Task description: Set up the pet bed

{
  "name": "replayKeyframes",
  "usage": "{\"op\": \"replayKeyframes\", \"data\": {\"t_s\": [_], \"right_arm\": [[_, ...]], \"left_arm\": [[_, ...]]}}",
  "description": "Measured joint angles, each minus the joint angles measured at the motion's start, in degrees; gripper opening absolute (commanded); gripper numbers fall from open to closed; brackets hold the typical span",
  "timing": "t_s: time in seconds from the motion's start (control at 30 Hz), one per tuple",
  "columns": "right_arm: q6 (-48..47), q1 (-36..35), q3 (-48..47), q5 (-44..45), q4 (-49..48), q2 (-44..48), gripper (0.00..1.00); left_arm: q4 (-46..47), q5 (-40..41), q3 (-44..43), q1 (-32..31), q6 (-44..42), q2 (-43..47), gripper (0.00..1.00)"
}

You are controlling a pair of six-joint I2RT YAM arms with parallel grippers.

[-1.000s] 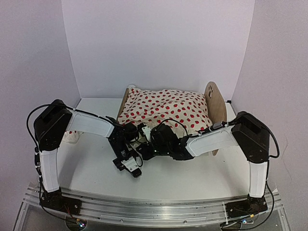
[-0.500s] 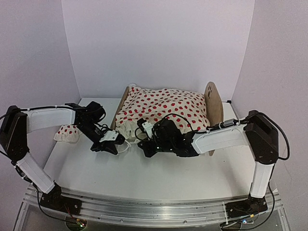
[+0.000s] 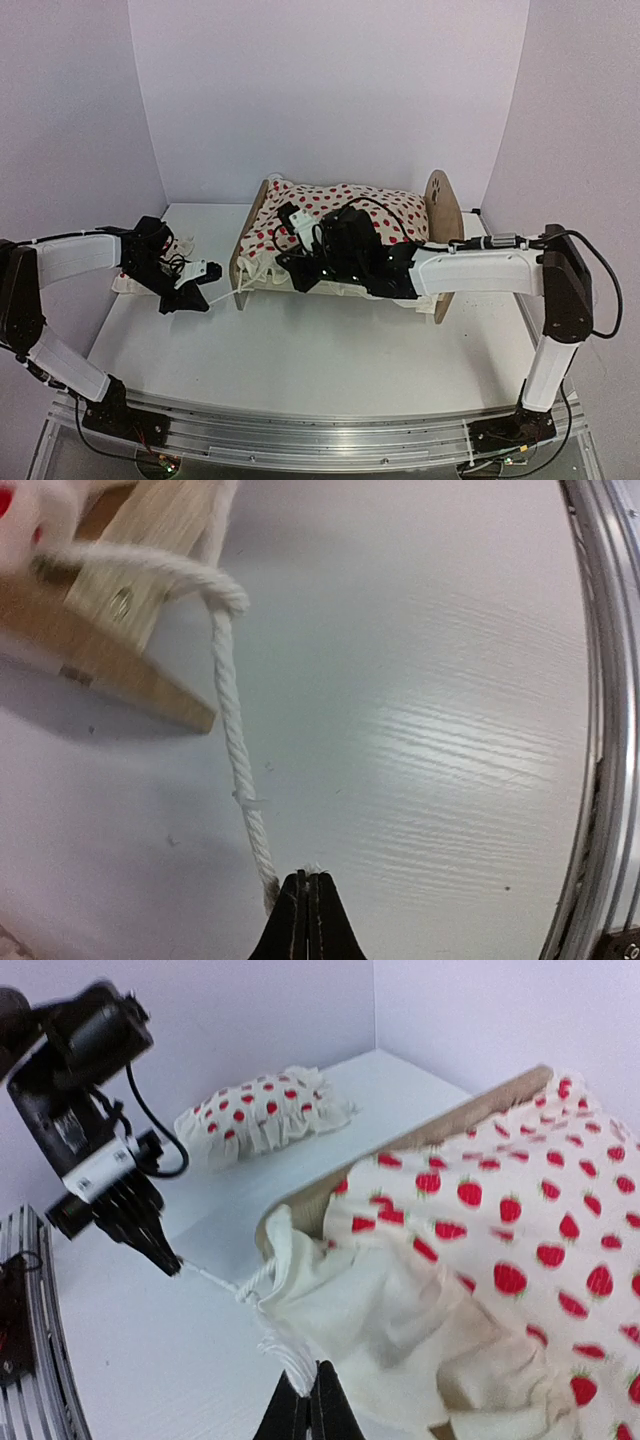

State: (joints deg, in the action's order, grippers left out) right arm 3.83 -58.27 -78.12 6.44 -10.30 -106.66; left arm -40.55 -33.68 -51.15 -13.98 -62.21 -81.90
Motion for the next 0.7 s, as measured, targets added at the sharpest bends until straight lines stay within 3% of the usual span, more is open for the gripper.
{"op": "replayKeyframes", "data": {"t_s": [0.23,0.7], "right_arm": [[-3.65,1.02,-6.5,-0.46,0.06,-3.29,0.0],[-6.43,8.98,-7.84,5.02,2.44,-4.14,0.0]], "left_arm": [[5.55,4.01,3.15,8.51,0.28,-3.26,0.0],[6.38,0.52,5.04,6.71,-2.5,-3.6,0.0]]}}
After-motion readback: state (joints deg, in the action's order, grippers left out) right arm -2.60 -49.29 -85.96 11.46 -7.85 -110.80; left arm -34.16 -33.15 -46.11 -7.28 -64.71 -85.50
